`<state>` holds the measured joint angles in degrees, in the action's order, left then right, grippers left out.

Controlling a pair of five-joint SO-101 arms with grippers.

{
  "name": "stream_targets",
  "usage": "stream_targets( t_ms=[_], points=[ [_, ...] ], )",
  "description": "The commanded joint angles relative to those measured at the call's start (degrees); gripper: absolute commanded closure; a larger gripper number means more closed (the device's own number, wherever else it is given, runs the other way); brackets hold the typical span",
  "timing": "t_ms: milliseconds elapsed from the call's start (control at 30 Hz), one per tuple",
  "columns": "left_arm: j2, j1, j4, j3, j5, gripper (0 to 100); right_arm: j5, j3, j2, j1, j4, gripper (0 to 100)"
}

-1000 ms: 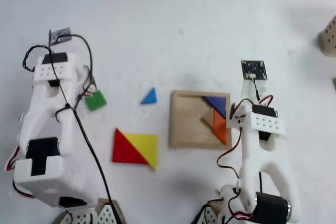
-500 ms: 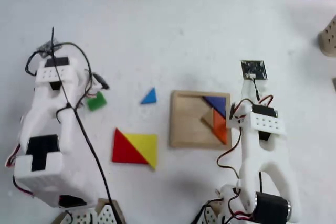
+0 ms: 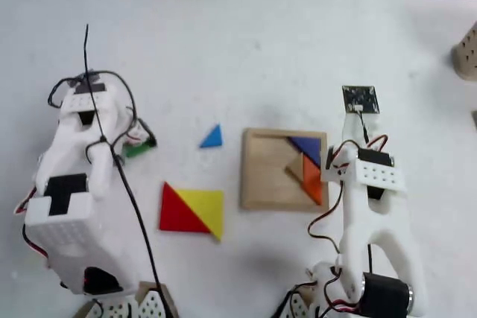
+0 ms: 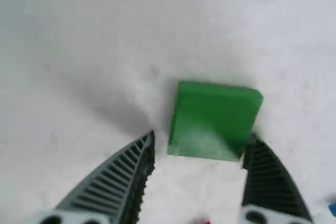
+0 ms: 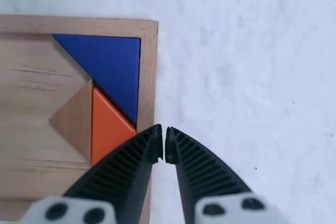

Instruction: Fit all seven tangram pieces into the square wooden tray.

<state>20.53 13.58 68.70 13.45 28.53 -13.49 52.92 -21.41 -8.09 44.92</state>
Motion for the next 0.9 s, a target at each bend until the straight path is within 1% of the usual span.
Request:
stream_targets(
  t_ms=[0, 67, 267, 467, 533, 567, 633, 733, 767, 867],
  points=[
    [0.48, -0.57, -3.34, -2.29, -5.1, 87, -0.7, -0.35, -2.07, 0.57, -0.92, 97.5],
    [0.48, -0.66, -4.75, -2.29, -8.53, 90, -0.7, -0.35, -2.07, 0.57, -0.92, 97.5],
    [0.48, -0.66, -4.22, -2.29, -8.7, 83, -0.7, -0.35, -2.07, 0.57, -0.92, 97.5],
    [0.22, -2.59, -1.05, -2.37, -9.05, 82, -0.7, -0.35, -2.07, 0.57, -0.92, 97.5],
    [-1.54, -2.77, 1.32, -3.43, -9.05, 81, -0.7, -0.35, -2.07, 0.57, -0.92, 97.5],
    [-3.12, -2.77, 3.25, -4.13, -9.05, 79, -0.7, -0.26, -2.07, 0.57, -0.92, 97.5],
    [-6.64, -2.86, 5.63, -4.13, -8.79, 71, -0.7, 0.09, -2.07, 0.66, -1.1, 97.4],
    [-10.68, -2.86, 5.71, -2.81, -9.05, 61, -0.7, 0.09, -2.07, 0.66, -1.1, 97.4],
    [-11.38, -2.86, 4.84, -2.29, -9.14, 60, -0.7, 0.09, -2.07, 0.66, -1.1, 97.4],
    [-11.47, -2.77, 1.41, -1.76, -9.14, 62, -0.7, 0.09, -2.07, 0.66, -1.1, 97.4]
  ],
)
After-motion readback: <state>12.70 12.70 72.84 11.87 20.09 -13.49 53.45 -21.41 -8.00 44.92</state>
